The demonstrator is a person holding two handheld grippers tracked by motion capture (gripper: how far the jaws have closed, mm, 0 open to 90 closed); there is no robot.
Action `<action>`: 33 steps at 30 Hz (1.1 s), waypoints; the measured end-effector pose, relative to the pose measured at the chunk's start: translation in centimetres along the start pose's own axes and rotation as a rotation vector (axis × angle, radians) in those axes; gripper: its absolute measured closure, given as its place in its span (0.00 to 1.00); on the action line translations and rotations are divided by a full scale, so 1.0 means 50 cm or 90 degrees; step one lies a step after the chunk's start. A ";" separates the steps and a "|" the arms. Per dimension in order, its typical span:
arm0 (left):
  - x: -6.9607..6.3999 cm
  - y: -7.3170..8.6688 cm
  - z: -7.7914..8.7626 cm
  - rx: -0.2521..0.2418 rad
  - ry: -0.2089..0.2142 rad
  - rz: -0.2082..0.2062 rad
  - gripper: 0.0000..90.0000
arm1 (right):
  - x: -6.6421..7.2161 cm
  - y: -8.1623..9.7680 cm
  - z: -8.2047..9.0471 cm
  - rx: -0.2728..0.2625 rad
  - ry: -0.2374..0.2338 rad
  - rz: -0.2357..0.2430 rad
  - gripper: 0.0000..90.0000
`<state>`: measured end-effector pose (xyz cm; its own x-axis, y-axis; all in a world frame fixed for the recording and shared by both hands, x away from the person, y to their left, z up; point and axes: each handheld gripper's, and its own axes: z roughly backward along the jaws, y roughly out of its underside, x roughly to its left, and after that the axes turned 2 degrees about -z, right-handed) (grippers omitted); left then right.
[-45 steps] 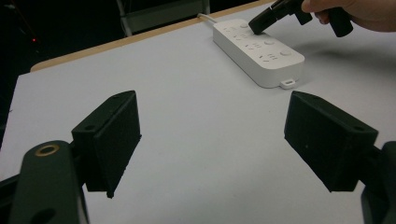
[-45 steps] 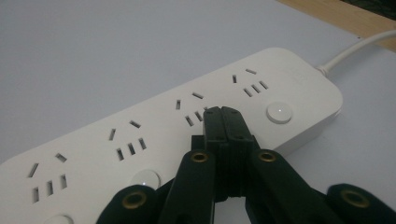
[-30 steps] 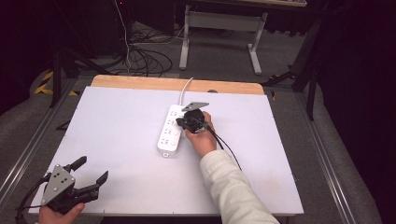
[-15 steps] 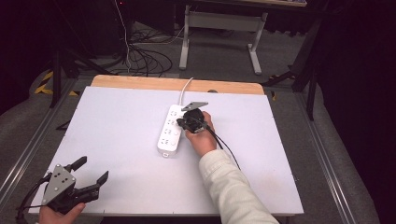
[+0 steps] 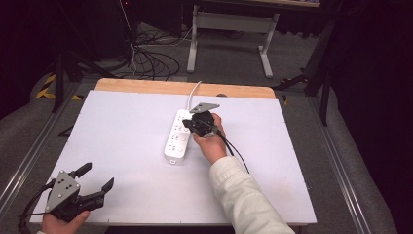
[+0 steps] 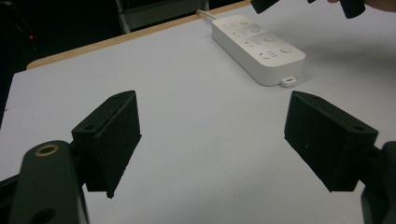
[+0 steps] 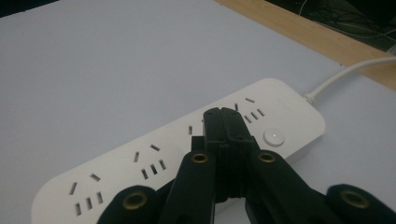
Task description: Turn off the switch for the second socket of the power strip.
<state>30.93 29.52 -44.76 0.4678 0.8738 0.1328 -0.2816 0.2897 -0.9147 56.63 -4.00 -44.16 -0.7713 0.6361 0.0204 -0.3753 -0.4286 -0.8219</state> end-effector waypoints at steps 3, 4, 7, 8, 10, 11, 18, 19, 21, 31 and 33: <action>0.000 -0.001 0.001 -0.003 -0.001 -0.003 0.21 | 0.003 -0.007 0.014 -0.001 0.003 0.006 1.00; 0.000 -0.001 0.001 -0.003 -0.001 -0.003 0.21 | 0.002 -0.008 0.019 -0.003 0.003 0.004 1.00; -0.001 -0.002 -0.001 -0.002 0.001 -0.002 0.21 | 0.003 -0.012 0.031 -0.010 0.002 0.001 1.00; -0.001 -0.002 -0.001 -0.001 0.001 -0.003 0.21 | 0.004 -0.015 0.036 -0.014 0.001 0.004 1.00; 0.000 -0.002 -0.002 0.000 0.002 -0.003 0.21 | 0.006 -0.020 0.046 -0.023 0.002 0.007 1.00; 0.000 -0.002 -0.002 -0.001 0.002 -0.002 0.21 | 0.007 -0.023 0.051 -0.027 0.001 0.006 1.00; 0.000 -0.002 -0.002 -0.002 0.002 0.000 0.21 | 0.009 -0.025 0.074 -0.040 -0.012 0.012 1.00; 0.000 -0.002 -0.002 -0.001 0.002 -0.001 0.21 | 0.009 -0.027 0.077 -0.045 -0.013 0.013 1.00; 0.000 -0.003 -0.002 -0.002 0.002 -0.003 0.21 | 0.010 -0.029 0.083 -0.053 -0.014 0.013 1.00; 0.000 -0.003 -0.002 -0.004 0.002 -0.003 0.21 | 0.019 -0.035 0.119 -0.066 -0.030 0.015 0.69; 0.000 -0.004 -0.002 -0.003 0.002 -0.007 0.21 | 0.020 -0.036 0.133 -0.068 -0.031 0.009 0.60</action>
<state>31.08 29.43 -44.64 0.4737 0.8693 0.1410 -0.2723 0.2968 -0.9153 53.14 -6.88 -38.85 -0.8008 0.5980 0.0341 -0.3097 -0.3646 -0.8782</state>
